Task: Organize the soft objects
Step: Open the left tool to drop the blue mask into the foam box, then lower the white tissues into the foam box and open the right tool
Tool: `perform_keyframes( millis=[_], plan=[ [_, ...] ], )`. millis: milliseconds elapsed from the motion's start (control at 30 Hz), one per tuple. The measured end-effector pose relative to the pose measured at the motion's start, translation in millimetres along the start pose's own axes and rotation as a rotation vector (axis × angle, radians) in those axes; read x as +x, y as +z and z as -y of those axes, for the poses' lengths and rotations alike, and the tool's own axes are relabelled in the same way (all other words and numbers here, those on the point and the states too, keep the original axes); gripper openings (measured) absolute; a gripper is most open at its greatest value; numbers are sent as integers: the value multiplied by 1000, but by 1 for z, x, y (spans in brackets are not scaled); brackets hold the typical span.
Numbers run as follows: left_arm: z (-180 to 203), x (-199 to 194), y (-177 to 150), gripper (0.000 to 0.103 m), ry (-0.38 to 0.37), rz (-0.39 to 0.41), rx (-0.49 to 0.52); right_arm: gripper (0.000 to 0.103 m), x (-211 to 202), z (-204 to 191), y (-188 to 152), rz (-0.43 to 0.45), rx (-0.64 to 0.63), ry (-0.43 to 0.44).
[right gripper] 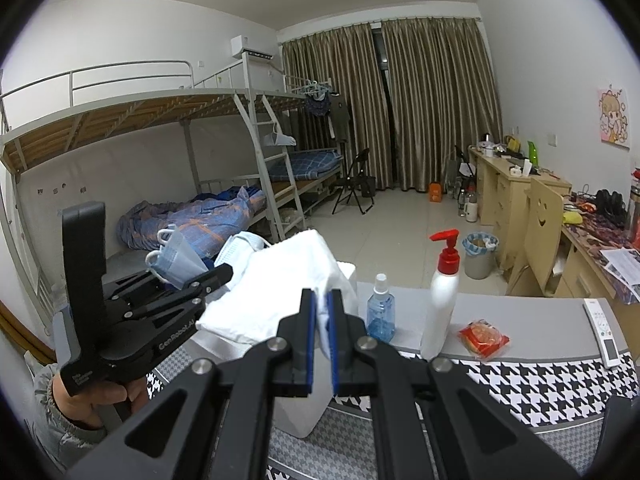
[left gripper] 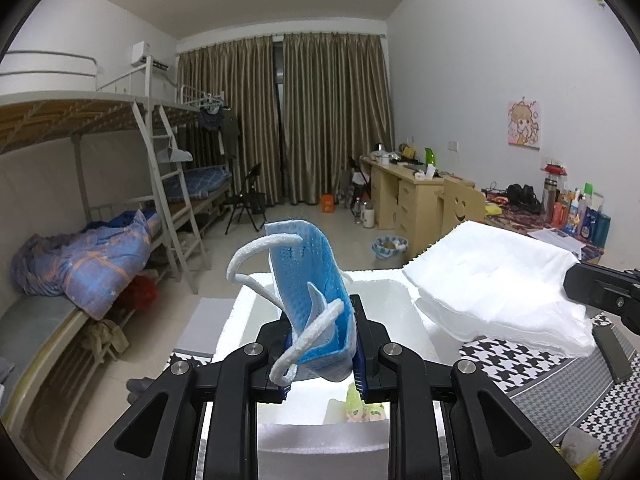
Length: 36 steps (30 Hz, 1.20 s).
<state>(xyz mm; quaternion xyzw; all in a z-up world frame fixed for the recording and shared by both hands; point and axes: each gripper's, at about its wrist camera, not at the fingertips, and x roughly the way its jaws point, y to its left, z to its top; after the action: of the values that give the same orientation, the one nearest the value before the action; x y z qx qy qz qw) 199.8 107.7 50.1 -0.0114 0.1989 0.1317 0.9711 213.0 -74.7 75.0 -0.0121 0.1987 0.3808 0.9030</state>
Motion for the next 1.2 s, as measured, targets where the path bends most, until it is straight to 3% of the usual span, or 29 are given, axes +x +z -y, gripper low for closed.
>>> perform_keyframes(
  millis=[233, 400, 700, 933, 1200],
  plan=[
    [-2, 13, 1, 28, 2, -30, 11, 9, 1, 2, 0, -1, -5, -11],
    [-2, 12, -3, 75, 22, -23, 23, 9, 3, 3, -1, -7, -7, -16],
    [-12, -3, -5, 100, 39, 17, -10, 9, 6, 1, -3, -12, -11, -11],
    [-26, -20, -5, 102, 73, 50, -46, 9, 11, -3, -2, -20, -27, -5],
    [-45, -48, -14, 102, 274, 105, -78, 9, 16, -11, 0, -29, -52, 8]
  ],
)
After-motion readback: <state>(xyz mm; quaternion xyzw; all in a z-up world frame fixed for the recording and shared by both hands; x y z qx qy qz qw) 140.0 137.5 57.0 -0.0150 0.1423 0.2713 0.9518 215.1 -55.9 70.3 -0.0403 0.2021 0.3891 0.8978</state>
